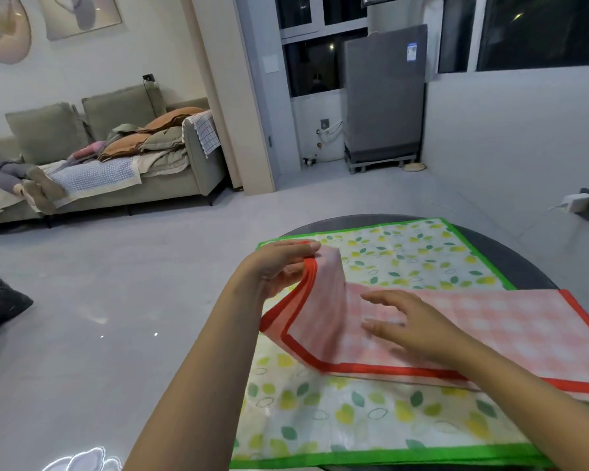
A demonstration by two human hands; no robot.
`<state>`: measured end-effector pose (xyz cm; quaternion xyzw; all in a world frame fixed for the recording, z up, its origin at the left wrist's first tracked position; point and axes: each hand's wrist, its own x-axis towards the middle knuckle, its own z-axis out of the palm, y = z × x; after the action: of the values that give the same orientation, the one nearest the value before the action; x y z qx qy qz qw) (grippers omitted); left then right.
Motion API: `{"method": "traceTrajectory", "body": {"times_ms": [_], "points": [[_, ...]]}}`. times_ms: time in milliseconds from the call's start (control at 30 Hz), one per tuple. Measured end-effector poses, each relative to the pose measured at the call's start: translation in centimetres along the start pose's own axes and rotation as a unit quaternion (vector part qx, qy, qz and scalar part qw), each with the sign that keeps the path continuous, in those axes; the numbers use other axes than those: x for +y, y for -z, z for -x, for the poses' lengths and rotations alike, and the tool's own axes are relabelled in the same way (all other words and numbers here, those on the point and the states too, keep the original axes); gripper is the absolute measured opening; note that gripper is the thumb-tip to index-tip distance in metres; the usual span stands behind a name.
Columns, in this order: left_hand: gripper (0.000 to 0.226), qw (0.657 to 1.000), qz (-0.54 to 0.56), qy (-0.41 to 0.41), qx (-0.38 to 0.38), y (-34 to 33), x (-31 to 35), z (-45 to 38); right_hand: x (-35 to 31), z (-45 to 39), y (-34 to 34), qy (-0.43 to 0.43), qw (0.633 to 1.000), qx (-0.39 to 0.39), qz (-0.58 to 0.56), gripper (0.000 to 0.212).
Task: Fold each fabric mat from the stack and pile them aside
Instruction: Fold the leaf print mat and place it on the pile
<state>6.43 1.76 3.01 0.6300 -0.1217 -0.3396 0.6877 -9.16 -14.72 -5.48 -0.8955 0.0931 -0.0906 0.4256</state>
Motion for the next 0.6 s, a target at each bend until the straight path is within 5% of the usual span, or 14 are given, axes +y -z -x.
{"method": "traceTrajectory", "body": {"times_ms": [200, 333, 600], "points": [[0.011, 0.996, -0.022, -0.008, -0.082, -5.7, -1.1, -0.5, 1.3, 1.0, 1.9, -0.077, 0.984, 0.010, -0.158, 0.028], [0.007, 0.996, -0.039, -0.019, -0.080, -8.7, -3.0, -1.5, 1.0, 1.5, 3.6, -0.162, 0.942, 0.061, -0.288, 0.039], [0.034, 0.999, -0.020, -0.035, 0.022, -13.1, -7.3, -4.0, 2.2, 3.0, 4.9, -0.141, 0.965, 0.135, -0.173, 0.041]]}}
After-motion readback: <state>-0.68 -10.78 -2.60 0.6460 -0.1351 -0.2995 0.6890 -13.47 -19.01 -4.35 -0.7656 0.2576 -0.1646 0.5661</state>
